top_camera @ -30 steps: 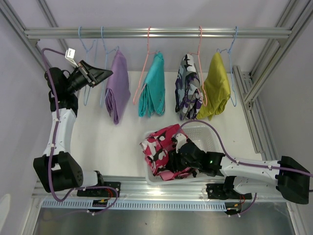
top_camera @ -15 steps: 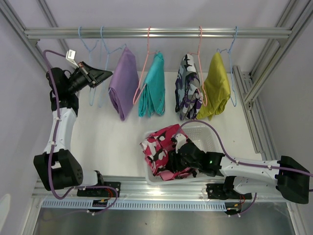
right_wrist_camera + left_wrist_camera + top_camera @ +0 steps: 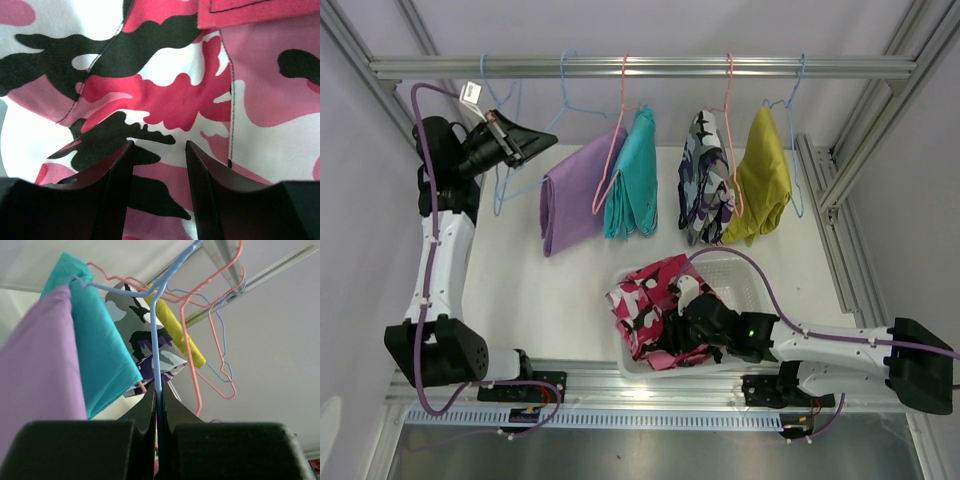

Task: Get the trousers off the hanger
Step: Pick up the hanger from the clothesline.

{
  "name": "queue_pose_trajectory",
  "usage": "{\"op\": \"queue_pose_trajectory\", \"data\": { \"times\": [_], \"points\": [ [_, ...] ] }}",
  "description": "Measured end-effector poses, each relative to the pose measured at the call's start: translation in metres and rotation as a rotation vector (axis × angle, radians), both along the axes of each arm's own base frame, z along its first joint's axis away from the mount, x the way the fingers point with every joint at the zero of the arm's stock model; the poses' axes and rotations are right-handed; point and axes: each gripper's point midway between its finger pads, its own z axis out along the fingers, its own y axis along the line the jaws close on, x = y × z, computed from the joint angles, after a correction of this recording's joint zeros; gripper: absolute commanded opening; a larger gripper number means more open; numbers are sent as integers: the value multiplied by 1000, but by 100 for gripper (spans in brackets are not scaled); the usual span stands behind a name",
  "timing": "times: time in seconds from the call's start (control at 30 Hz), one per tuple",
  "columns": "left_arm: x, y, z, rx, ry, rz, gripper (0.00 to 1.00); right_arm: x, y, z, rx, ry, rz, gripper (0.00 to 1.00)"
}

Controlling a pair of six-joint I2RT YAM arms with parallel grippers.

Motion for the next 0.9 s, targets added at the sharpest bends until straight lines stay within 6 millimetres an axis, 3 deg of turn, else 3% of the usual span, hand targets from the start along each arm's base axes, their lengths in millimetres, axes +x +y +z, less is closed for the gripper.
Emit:
{"op": "queue_pose_trajectory", "data": {
  "times": [0.3,0.57,0.7,0.9],
  "points": [
    [-8,3,41,24,-79,60,0,-7,3,11,36,-6,14,49],
    [-13,11,44,53,-81,144,1,-9,-1,22,62,-13,13,49],
    [-37,18,53,104,-113,230,1,-9,-3,31,48,-24,15,49],
    [-88,24,80,172,-225,336,1,-2,6,69,88,-82,22,48]
  ]
}}
